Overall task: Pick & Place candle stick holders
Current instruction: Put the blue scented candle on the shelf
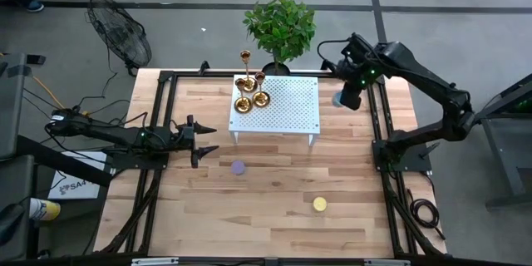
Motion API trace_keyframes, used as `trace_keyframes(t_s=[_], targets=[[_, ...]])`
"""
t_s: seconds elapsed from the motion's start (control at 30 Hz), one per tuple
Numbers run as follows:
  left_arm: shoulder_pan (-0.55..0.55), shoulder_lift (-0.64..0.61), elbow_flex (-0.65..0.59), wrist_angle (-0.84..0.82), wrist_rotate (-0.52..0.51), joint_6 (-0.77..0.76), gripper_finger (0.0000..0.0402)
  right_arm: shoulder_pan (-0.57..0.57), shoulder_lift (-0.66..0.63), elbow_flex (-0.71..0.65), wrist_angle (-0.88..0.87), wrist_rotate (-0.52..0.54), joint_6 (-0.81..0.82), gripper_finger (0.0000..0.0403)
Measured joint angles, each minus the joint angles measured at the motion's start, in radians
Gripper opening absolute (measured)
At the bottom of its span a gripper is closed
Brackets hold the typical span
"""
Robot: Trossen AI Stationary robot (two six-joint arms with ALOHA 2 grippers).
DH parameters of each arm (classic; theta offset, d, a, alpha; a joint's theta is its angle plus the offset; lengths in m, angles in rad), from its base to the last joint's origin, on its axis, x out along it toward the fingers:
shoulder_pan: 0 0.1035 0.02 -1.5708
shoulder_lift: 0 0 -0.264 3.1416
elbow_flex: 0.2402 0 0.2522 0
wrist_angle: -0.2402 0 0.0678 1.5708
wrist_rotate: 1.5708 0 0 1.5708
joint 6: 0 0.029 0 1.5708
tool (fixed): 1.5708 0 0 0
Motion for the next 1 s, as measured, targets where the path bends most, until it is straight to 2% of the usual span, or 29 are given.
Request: trace_keyframes(t_s=[0.4,0.67,1.0], targets=[[0.0,0.0,0.0,0.0,0.0,0.0,0.0291,0.175,0.0,0.015,0.017,-0.032,-0.578,0.0],[0.0,0.0,0.0,0.0,0.0,0.0,0.0291,0.231,0.025,0.015,0.113,-0.042,-0.682,0.0],[0.0,0.0,0.0,0.0,0.0,0.0,0.0291,0.232,0.127,0.056,0.119,-0.036,-0.815,0.0]])
